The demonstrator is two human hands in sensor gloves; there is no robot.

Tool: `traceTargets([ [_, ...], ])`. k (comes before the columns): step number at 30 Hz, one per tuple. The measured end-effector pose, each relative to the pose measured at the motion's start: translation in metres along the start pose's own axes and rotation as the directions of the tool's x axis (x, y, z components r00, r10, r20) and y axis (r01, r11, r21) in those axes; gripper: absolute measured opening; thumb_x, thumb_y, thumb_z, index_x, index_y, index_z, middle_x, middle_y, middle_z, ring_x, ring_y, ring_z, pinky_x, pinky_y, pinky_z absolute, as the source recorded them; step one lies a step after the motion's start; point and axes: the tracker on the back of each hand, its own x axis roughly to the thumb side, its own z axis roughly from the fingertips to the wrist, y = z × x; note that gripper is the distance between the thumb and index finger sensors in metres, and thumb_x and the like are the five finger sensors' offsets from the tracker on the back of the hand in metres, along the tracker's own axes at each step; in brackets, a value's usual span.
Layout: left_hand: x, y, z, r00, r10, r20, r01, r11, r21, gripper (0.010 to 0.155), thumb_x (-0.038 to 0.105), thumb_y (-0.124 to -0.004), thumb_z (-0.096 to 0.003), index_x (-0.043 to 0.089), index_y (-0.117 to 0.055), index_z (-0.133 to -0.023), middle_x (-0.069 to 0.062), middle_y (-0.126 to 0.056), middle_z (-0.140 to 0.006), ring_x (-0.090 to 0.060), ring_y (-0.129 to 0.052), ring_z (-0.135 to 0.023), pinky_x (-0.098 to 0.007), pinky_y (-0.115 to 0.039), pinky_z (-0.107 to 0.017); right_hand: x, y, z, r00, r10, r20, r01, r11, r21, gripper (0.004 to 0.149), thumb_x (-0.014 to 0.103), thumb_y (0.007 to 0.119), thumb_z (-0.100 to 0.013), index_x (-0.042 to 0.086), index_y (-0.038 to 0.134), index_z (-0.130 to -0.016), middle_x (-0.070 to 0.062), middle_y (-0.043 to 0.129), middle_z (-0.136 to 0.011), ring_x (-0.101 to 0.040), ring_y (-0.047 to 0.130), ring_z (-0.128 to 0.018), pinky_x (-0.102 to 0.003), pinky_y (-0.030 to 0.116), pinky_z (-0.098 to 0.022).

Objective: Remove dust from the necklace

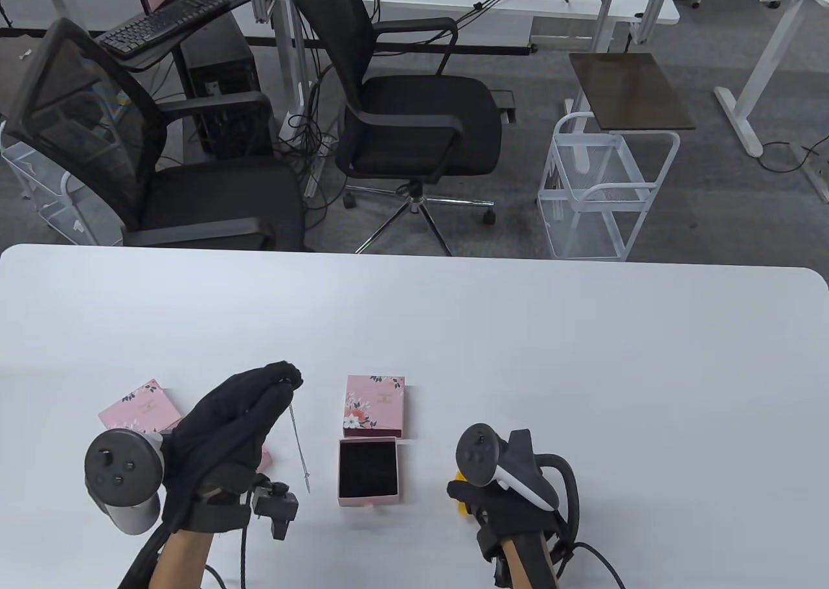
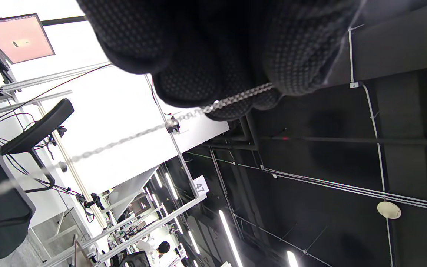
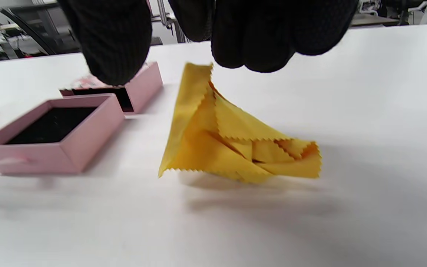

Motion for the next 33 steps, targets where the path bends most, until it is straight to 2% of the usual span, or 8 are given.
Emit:
traceTargets([
  [4,-0.002,-0.001,-0.001,1.000,-0.002,-0.006,0.002,1.000,-0.003,0.036,0.045,-0.089,-0.0531,0.031,-0.093,-0.085,0.001,-0.103,-0.082,-0.019,-0.098,-0.070,-0.039,-0.086,-0.051,0.011,-0.011,0.006,0.996,-0.045,0.077,0.057,0.986,-0.158,0.066,0.040,0.076,-0.064,0.007,0.050,-0.114,-0.028,0.065,-0.107,-0.050,0.073,-0.085,-0.058,0.065,-0.065],
  [8,-0.005,-0.004,-0.002,1.000,-0.004,-0.014,0.004,1.000,-0.014,0.036,0.045,-0.089,-0.0530,0.031,-0.093,-0.085,0.001,-0.103,-0.083,-0.019,-0.097,-0.071,-0.039,-0.086,-0.051,0.036,-0.030,0.013,0.938,-0.211,0.274,0.288,0.916,-0.280,0.057,0.038,0.073,-0.065,0.008,0.058,-0.111,-0.026,0.072,-0.103,-0.048,0.078,-0.082,-0.056,0.068,-0.062],
  [12,-0.007,-0.008,-0.002,1.000,0.002,-0.017,-0.002,1.000,-0.024,0.035,0.045,-0.089,-0.0530,0.031,-0.093,-0.085,0.001,-0.103,-0.083,-0.019,-0.097,-0.071,-0.039,-0.085,-0.052,0.067,-0.043,0.014,0.819,-0.340,0.463,0.473,0.856,-0.208,0.054,0.038,0.074,-0.065,0.009,0.062,-0.109,-0.023,0.075,-0.101,-0.046,0.080,-0.081,-0.055,0.069,-0.062],
  [16,-0.008,-0.012,-0.003,1.000,0.004,-0.021,-0.005,0.999,-0.039,0.035,0.045,-0.089,-0.0530,0.031,-0.093,-0.085,0.001,-0.103,-0.083,-0.019,-0.097,-0.071,-0.039,-0.085,-0.051,0.101,-0.048,0.006,0.768,-0.332,0.548,0.485,0.860,-0.159,0.060,0.044,0.075,-0.062,0.009,0.062,-0.110,-0.023,0.074,-0.102,-0.046,0.080,-0.082,-0.056,0.068,-0.063],
  [20,-0.012,-0.015,-0.003,0.999,0.025,-0.037,-0.027,0.998,-0.057,0.035,0.045,-0.089,-0.0531,0.031,-0.093,-0.085,0.001,-0.103,-0.083,-0.019,-0.097,-0.071,-0.039,-0.085,-0.051,0.126,-0.041,-0.005,0.795,-0.252,0.553,0.433,0.873,-0.225,0.059,0.045,0.078,-0.060,0.011,0.066,-0.107,-0.020,0.080,-0.097,-0.042,0.084,-0.077,-0.054,0.071,-0.062],
  [22,-0.013,-0.014,-0.004,0.999,0.024,-0.041,-0.026,0.998,-0.057,0.036,0.045,-0.089,-0.0530,0.031,-0.093,-0.085,0.001,-0.103,-0.083,-0.019,-0.097,-0.071,-0.039,-0.085,-0.051,0.132,-0.033,-0.009,0.801,-0.237,0.550,0.438,0.858,-0.267,0.047,0.039,0.081,-0.060,0.015,0.074,-0.100,-0.015,0.087,-0.089,-0.038,0.089,-0.070,-0.052,0.074,-0.059],
  [24,-0.015,-0.011,-0.005,0.999,0.020,-0.049,-0.023,0.998,-0.050,0.035,0.045,-0.089,-0.0529,0.031,-0.093,-0.085,0.001,-0.103,-0.083,-0.019,-0.097,-0.071,-0.039,-0.085,-0.051,0.131,-0.030,-0.012,0.826,-0.198,0.528,0.384,0.883,-0.270,0.037,0.035,0.079,-0.062,0.018,0.077,-0.095,-0.012,0.089,-0.085,-0.036,0.091,-0.067,-0.051,0.075,-0.057],
  [33,-0.028,0.004,-0.009,0.994,0.000,-0.109,0.001,1.000,0.003,0.035,0.045,-0.089,-0.0529,0.031,-0.094,-0.085,0.001,-0.103,-0.083,-0.019,-0.097,-0.071,-0.039,-0.085,-0.051,0.102,-0.038,-0.016,0.863,-0.223,0.453,0.393,0.861,-0.324,0.035,0.033,0.077,-0.063,0.018,0.077,-0.094,-0.013,0.089,-0.083,-0.036,0.091,-0.065,-0.050,0.076,-0.056],
])
